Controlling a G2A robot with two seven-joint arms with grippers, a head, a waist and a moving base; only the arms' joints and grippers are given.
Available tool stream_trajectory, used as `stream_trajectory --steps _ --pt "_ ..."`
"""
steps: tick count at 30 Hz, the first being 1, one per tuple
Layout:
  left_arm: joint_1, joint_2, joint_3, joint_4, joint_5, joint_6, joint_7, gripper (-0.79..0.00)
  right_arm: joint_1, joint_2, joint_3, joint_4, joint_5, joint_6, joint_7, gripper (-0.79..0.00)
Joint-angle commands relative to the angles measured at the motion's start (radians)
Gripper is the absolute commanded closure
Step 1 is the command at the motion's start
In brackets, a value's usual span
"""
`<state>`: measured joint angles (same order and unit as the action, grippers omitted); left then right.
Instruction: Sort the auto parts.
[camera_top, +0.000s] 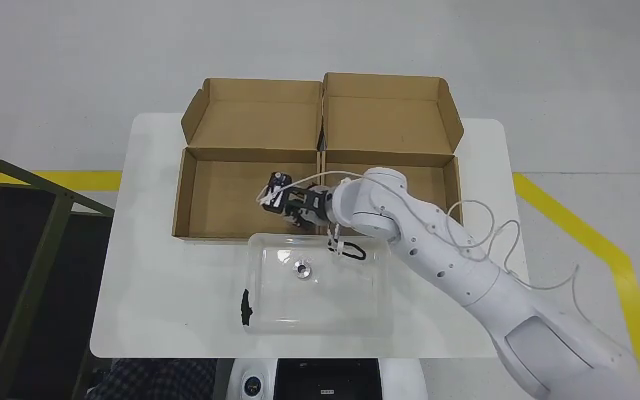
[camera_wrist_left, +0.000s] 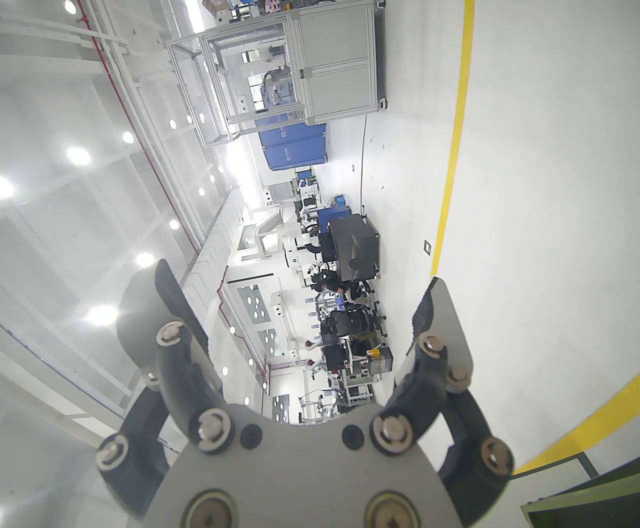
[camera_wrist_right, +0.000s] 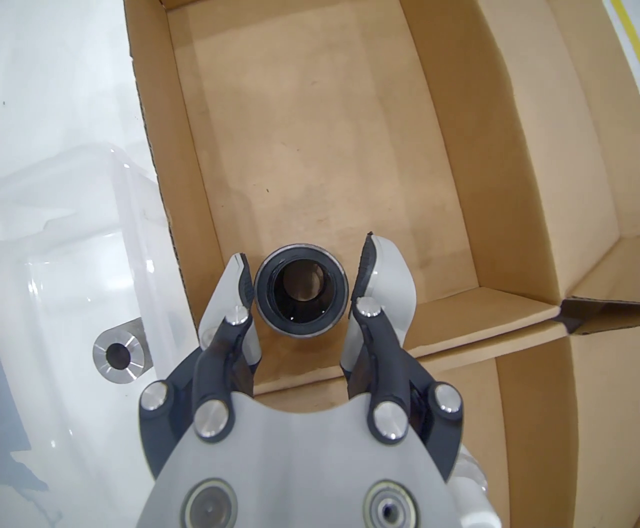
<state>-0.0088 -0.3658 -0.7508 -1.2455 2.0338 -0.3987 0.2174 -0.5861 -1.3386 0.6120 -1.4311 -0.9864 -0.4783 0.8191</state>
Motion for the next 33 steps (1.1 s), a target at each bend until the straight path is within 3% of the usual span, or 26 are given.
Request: stream_trajectory --steps 1,17,33 --pt "0.000 0.000 0.000 0.000 0.000 0.000 0.000 -0.785 -0.007 0.005 0.016 -0.036 -0.004 -0.002 0.006 -0.369" --pt "0.000 0.000 0.000 0.000 0.000 0.000 0.000 -0.785 -0.215 0.073 0.122 -0.440 -0.072 -0.106 0.107 -0.376" --pt "0.000 0.000 0.000 0.000 0.000 0.000 0.000 -0.785 -0.338 0.101 0.099 -0.474 -0.200 -0.183 0.094 -0.382"
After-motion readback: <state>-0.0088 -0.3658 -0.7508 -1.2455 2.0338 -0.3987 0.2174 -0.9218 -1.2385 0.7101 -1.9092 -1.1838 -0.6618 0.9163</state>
